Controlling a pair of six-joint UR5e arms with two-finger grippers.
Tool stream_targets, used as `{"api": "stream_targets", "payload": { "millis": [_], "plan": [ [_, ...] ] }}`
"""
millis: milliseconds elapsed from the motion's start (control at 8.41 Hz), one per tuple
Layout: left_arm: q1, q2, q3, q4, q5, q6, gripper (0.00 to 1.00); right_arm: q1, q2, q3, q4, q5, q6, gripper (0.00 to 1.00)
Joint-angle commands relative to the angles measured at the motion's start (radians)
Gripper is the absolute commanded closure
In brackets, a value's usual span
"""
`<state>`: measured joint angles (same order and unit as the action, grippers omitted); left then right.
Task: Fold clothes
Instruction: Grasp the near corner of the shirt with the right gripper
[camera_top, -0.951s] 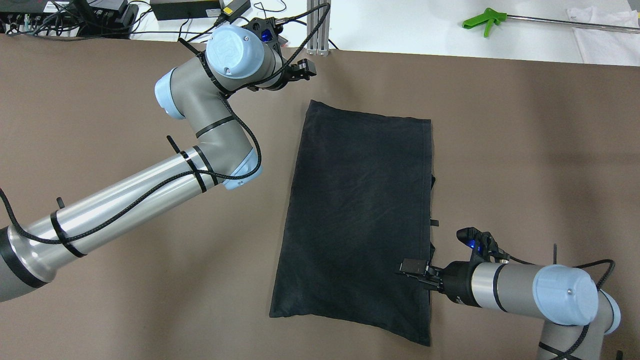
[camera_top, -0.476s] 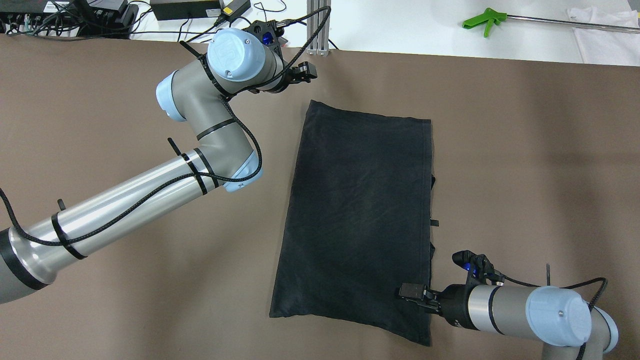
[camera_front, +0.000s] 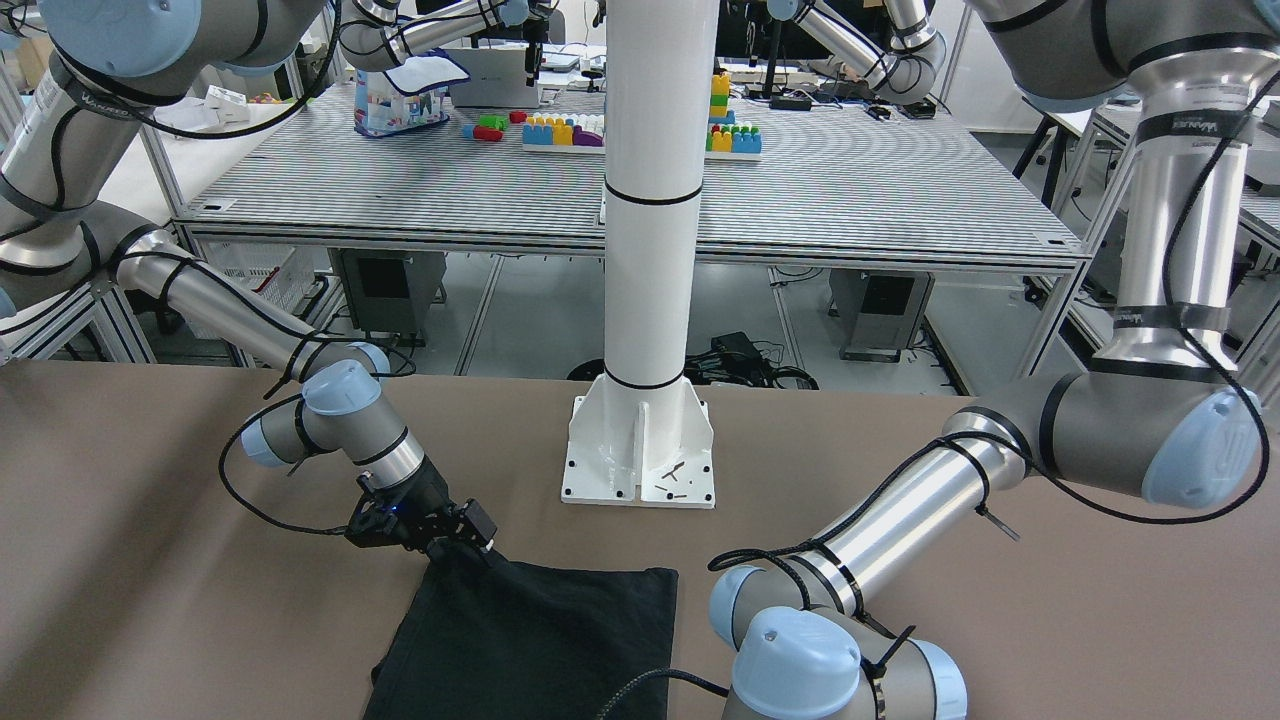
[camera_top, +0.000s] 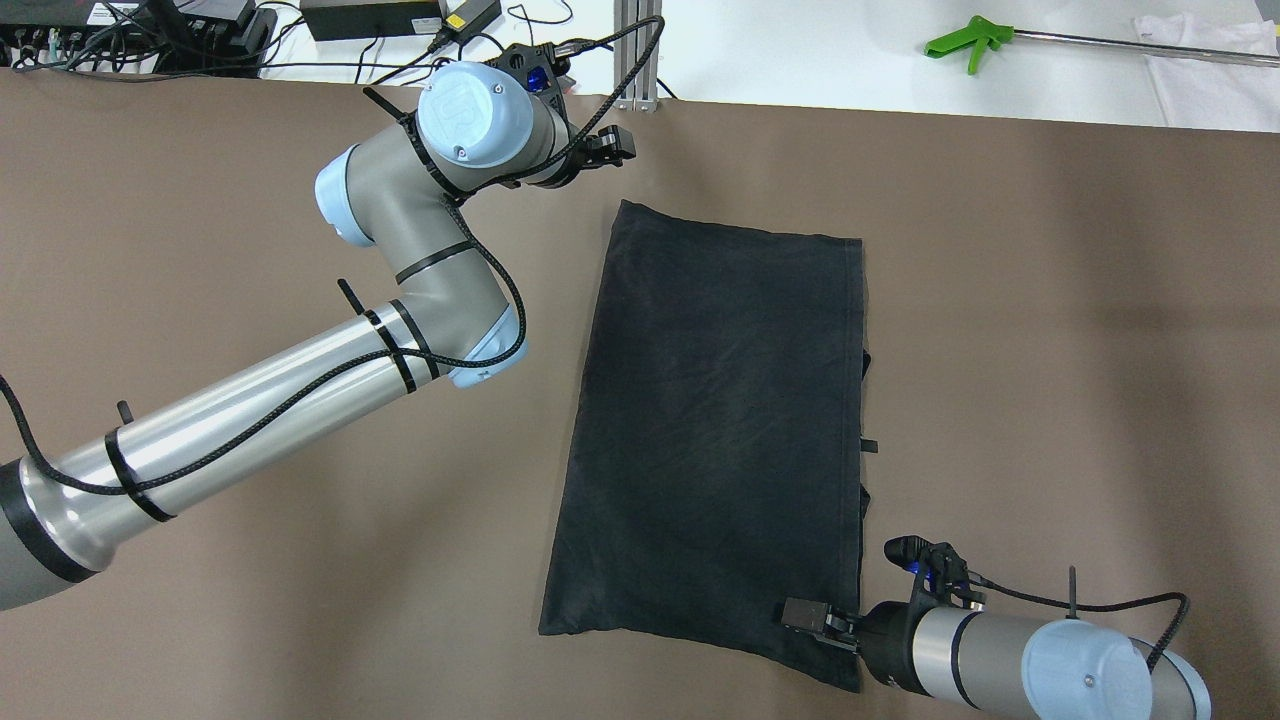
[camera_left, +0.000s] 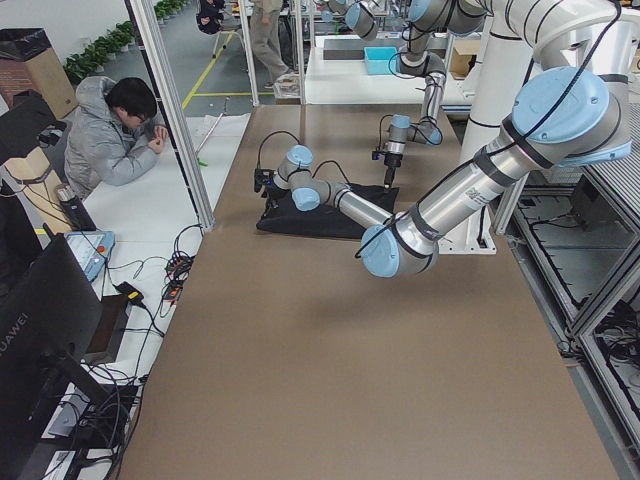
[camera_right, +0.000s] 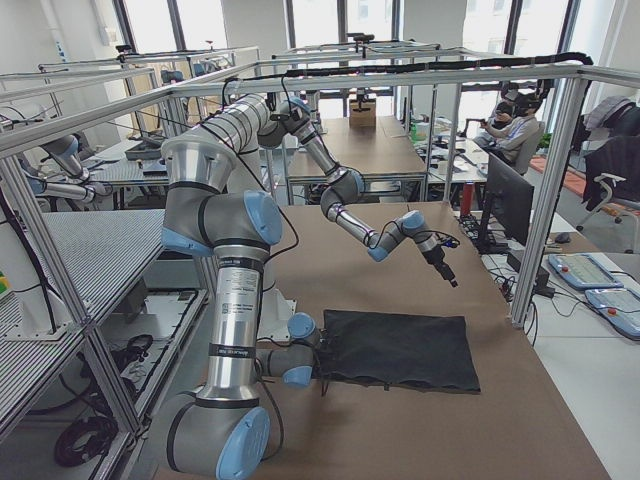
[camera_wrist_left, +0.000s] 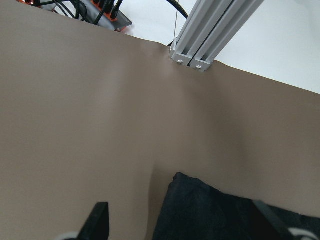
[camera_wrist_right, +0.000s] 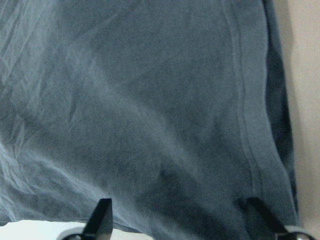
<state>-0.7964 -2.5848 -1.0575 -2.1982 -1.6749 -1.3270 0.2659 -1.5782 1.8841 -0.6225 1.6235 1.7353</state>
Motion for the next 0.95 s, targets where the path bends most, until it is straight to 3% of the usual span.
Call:
{"api": "stream_targets", "payload": {
  "millis": [0, 714, 832],
  "plan": [
    [0.000, 0.002, 0.001, 0.000, 0.001, 0.000, 0.00, -0.008, 0.027, -0.028, -0.005, -0.011, 0.004, 0.06],
    [0.000, 0.002, 0.002, 0.003, 0.027, 0.002, 0.00, -0.013, 0.147, -0.082, -0.079, -0.051, 0.024, 0.09],
    [0.000, 0.002, 0.002, 0.003, 0.027, 0.002, 0.00, -0.010, 0.153, -0.082, -0.079, -0.053, 0.026, 0.32]
  ]
}}
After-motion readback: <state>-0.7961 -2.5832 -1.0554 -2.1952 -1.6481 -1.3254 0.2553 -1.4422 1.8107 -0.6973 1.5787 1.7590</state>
